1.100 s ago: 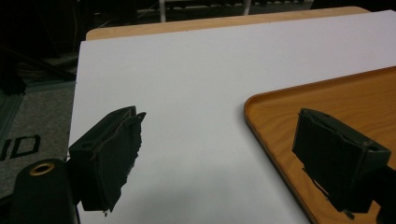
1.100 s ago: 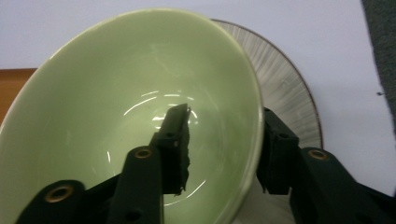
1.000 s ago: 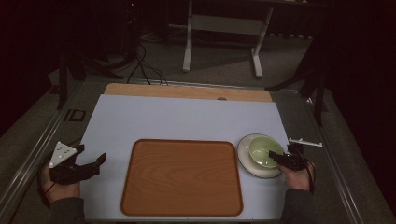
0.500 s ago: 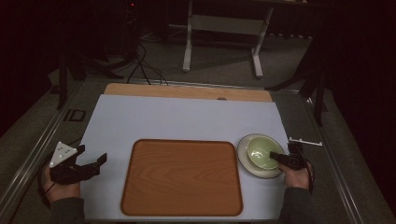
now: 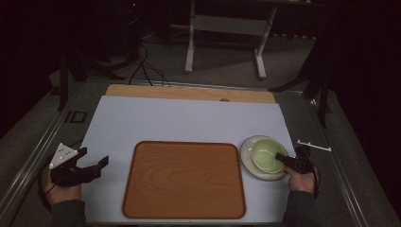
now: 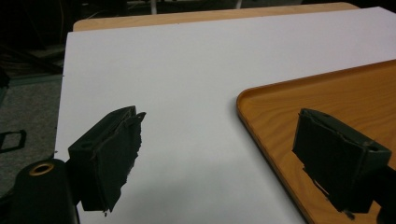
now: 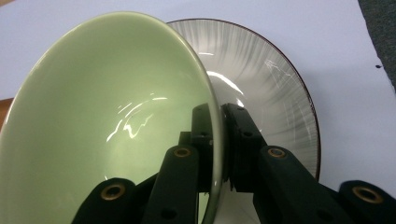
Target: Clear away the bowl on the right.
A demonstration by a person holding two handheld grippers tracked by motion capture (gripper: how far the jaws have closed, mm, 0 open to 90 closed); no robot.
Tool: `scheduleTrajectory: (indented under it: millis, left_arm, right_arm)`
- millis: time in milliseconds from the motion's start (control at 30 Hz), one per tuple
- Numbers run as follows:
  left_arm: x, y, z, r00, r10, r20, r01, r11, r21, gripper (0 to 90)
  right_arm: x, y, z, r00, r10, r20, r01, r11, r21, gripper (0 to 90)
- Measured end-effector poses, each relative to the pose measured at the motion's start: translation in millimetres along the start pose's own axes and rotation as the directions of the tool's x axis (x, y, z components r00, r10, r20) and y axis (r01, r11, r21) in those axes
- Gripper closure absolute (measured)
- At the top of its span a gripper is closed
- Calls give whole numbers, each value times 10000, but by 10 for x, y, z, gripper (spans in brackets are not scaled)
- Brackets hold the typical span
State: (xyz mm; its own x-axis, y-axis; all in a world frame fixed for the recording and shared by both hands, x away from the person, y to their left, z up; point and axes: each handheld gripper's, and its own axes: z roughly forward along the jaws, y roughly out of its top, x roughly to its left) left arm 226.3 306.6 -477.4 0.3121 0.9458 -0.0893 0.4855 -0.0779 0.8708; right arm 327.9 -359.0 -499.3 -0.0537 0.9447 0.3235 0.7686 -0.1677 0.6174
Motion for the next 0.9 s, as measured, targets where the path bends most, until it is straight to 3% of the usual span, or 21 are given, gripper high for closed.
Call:
scheduleTrajectory:
  millis: [200,433,600,900]
  left_arm:
    - [20,-1,-20,9999,-99,-57,98,9999,-78,152]
    - [45,3,-59,9980,-341,-527,332,9993,-191,152]
    - [42,6,-62,9991,-285,-301,278,9993,-240,160]
    - [-4,21,-45,9993,133,-359,-141,9997,-202,116]
  right_arm:
    - [28,-2,-16,9999,-49,122,51,9999,-110,823]
    - [36,-2,-29,9998,-55,194,60,9997,-231,822]
    - [49,4,-60,9999,2,134,3,9993,-381,823]
    - [91,10,-113,10000,6,66,-2,9982,-603,823]
